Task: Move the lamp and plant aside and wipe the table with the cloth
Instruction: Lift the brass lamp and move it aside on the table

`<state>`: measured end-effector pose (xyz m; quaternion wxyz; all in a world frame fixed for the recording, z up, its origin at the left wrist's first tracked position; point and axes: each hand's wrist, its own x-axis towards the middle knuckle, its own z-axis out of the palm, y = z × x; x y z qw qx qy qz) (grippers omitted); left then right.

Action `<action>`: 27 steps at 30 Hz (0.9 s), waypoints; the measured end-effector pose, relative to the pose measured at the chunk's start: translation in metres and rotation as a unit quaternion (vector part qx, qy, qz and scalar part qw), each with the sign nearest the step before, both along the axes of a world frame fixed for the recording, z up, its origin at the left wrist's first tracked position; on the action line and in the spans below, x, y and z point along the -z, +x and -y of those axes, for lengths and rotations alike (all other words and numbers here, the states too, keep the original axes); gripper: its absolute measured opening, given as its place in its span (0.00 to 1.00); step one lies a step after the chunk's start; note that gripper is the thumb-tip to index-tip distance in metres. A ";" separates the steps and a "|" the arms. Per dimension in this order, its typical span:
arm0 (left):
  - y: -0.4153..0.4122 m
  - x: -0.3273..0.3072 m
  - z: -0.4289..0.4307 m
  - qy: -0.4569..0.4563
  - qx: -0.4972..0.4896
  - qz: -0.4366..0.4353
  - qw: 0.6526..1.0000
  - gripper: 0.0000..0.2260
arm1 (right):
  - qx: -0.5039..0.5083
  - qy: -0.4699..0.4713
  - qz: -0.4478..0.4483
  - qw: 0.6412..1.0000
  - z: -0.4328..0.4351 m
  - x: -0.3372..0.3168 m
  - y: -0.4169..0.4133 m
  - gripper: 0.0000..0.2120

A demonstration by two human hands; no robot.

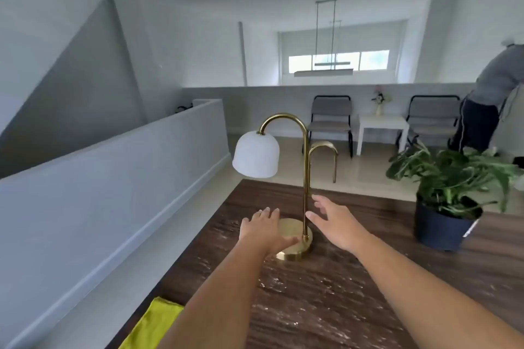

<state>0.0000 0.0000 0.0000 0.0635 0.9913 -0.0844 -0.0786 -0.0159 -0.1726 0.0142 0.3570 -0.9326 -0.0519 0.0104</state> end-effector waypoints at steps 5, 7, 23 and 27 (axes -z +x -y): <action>0.040 0.028 -0.003 0.004 0.049 -0.054 0.997 0.49 | 0.055 0.065 0.058 0.995 -0.022 0.021 0.024 0.18; 0.046 0.035 0.000 0.000 0.069 -0.061 0.996 0.52 | 0.070 0.076 0.079 0.991 -0.026 0.027 0.028 0.11; 0.114 0.014 -0.019 -0.028 0.078 0.031 0.996 0.51 | 0.123 0.136 0.120 0.976 -0.064 -0.002 0.092 0.05; 0.156 0.004 -0.037 -0.041 0.069 0.040 0.996 0.48 | 0.115 0.163 0.127 0.972 -0.079 -0.008 0.139 0.06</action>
